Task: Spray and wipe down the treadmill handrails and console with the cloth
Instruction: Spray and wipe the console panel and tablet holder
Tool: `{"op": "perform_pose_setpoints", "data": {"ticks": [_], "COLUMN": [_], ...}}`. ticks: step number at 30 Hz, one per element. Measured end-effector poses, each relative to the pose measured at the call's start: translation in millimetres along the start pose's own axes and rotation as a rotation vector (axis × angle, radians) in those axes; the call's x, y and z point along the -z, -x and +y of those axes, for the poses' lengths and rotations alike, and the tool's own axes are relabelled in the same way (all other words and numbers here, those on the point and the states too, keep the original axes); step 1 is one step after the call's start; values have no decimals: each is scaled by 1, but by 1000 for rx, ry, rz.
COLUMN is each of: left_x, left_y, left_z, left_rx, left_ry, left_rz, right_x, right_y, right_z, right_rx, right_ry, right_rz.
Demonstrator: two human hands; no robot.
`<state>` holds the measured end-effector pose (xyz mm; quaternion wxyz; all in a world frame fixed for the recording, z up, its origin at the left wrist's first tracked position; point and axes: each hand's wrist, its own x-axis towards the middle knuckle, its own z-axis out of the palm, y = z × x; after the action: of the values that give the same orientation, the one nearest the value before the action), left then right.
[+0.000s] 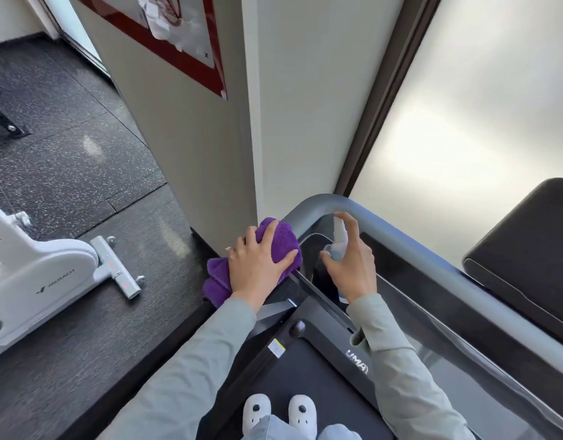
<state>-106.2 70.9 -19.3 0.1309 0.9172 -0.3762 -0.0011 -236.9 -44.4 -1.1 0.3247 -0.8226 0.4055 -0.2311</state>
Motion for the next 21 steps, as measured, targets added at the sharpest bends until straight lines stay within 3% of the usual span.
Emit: {"op": "perform_pose_setpoints", "data": {"ticks": [7,13,21], "left_x": [8,12,-15], "left_y": [-4,51,-19], "left_z": [-1,-39,16], "left_rx": [-6,42,-43], "left_ry": [31,9,-112], "left_rz": [-134,23,-37], "right_x": [17,12,17], "right_y": [9,7,3], "right_z": [0,-5,-4], "right_rx": [21,17,13], "right_ry": [-91,-172,-174], "right_rz": [17,49,96]}}
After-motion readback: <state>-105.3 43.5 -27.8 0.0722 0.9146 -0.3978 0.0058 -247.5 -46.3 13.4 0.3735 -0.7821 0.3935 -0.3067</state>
